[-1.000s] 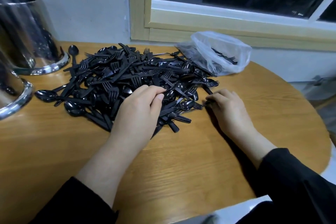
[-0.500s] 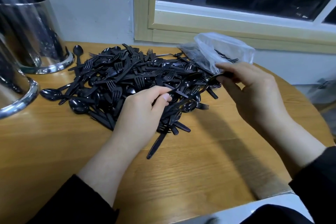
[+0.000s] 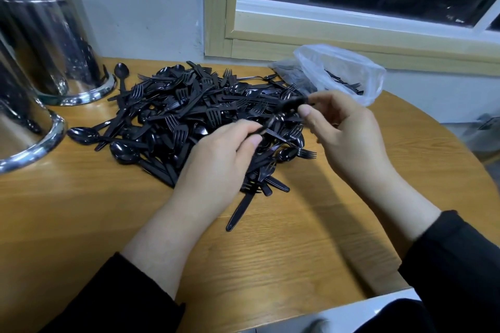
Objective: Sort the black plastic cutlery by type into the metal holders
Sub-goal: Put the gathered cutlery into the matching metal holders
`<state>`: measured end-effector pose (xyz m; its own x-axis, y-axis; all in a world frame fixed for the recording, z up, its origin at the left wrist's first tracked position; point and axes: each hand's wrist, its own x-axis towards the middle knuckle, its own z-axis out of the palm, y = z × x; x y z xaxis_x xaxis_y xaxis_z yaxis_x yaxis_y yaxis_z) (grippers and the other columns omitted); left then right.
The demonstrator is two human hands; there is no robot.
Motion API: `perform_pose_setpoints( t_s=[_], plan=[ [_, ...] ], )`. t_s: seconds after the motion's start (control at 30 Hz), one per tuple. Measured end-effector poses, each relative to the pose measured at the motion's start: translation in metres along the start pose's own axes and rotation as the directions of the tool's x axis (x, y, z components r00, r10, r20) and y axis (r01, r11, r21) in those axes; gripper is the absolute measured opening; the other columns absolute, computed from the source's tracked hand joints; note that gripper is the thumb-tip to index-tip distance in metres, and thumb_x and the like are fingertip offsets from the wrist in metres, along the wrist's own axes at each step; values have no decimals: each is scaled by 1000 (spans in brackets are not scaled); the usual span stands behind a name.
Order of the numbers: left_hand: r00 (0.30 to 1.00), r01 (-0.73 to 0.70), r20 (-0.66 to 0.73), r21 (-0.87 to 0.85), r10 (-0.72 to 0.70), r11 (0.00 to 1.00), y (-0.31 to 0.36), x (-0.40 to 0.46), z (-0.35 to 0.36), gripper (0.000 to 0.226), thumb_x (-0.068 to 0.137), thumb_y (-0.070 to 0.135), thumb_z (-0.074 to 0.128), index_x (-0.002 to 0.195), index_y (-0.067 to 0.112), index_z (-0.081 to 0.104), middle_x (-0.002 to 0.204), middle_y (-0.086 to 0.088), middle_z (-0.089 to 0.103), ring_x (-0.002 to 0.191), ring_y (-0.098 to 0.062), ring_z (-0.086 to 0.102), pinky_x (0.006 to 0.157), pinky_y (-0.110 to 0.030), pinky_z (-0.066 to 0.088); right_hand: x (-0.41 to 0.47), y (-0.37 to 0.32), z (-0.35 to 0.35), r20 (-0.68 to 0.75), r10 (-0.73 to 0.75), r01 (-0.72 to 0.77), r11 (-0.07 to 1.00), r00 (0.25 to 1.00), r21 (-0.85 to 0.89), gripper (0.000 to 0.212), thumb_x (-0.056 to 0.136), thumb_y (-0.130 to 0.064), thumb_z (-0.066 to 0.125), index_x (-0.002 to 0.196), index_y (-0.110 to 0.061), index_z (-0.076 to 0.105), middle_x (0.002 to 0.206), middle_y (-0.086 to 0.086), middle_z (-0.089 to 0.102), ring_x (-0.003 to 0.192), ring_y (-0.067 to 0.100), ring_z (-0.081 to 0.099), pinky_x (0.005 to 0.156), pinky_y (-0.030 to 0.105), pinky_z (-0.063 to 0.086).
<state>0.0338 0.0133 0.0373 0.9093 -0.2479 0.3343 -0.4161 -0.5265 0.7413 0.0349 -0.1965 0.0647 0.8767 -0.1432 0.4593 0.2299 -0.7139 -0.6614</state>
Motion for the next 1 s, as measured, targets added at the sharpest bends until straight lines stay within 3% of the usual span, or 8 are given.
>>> perform_pose_setpoints(
  t_s=[0.13, 0.27, 0.4, 0.53, 0.63, 0.73, 0.87, 1.0],
  plan=[
    [992, 86, -97, 38, -82, 996, -11, 3, -14, 20, 106, 32, 46, 119, 30, 61, 85, 16, 63, 69, -1, 58, 64, -31, 48, -8, 27, 9, 133, 202, -145, 926, 970, -349, 29, 91, -47, 68, 104, -21, 71, 87, -5, 70, 85, 20, 65, 70, 29, 41],
    [978, 151, -143, 4, -149, 989, -18, 4, -19, 21, 106, 31, 43, 114, 28, 63, 64, 14, 51, 51, 1, 49, 51, -25, 31, -14, 32, 24, 196, 300, -203, 893, 933, -401, 39, 91, -48, 68, 117, -18, 68, 100, 5, 72, 90, 25, 66, 74, 30, 47],
    [978, 144, -142, -56, -151, 988, -20, 3, -20, 28, 107, 35, 38, 113, 29, 65, 52, 13, 50, 48, -4, 45, 47, -19, 30, -11, 33, 32, 162, 331, -253, 893, 930, -372, 24, 93, -36, 70, 111, -21, 70, 98, 0, 69, 85, 19, 59, 72, 27, 41],
    [975, 148, -156, -70, -158, 986, -24, 4, -19, 24, 108, 32, 39, 120, 33, 60, 73, 0, 62, 53, -7, 46, 54, -34, 41, -8, 34, 33, 124, 377, -321, 889, 918, -328, 15, 91, -33, 71, 102, -24, 69, 96, 1, 69, 85, 22, 62, 71, 30, 45],
    [979, 139, -146, -43, -144, 989, -23, 4, -18, 27, 108, 31, 43, 125, 29, 64, 75, 6, 62, 56, -2, 50, 52, -20, 34, -6, 33, 35, 131, 384, -323, 884, 914, -337, 25, 89, -41, 73, 105, -22, 69, 91, -3, 66, 87, 23, 63, 74, 30, 47],
    [981, 142, -130, 1, -141, 990, -21, 4, -19, 32, 108, 30, 46, 132, 24, 65, 93, 17, 64, 78, 2, 57, 66, -11, 35, -4, 31, 40, 147, 379, -313, 886, 914, -341, 26, 87, -37, 75, 109, -23, 70, 90, -5, 63, 90, 21, 62, 76, 29, 48],
    [982, 146, -119, -4, -145, 989, -21, 3, -19, 34, 108, 27, 47, 136, 22, 65, 114, 10, 68, 99, -8, 60, 79, -15, 40, -2, 33, 42, 123, 397, -350, 891, 910, -288, 17, 88, -22, 73, 104, -26, 69, 85, -7, 66, 80, 18, 63, 68, 27, 44],
    [982, 149, -114, -19, -150, 989, -20, 3, -18, 34, 107, 27, 47, 136, 25, 65, 103, 14, 67, 72, -1, 56, 67, -16, 40, -3, 35, 36, 50, 426, -423, 904, 903, -52, 10, 88, -11, 67, 88, -21, 70, 79, -5, 72, 70, 18, 72, 68, 34, 58]
  ],
)
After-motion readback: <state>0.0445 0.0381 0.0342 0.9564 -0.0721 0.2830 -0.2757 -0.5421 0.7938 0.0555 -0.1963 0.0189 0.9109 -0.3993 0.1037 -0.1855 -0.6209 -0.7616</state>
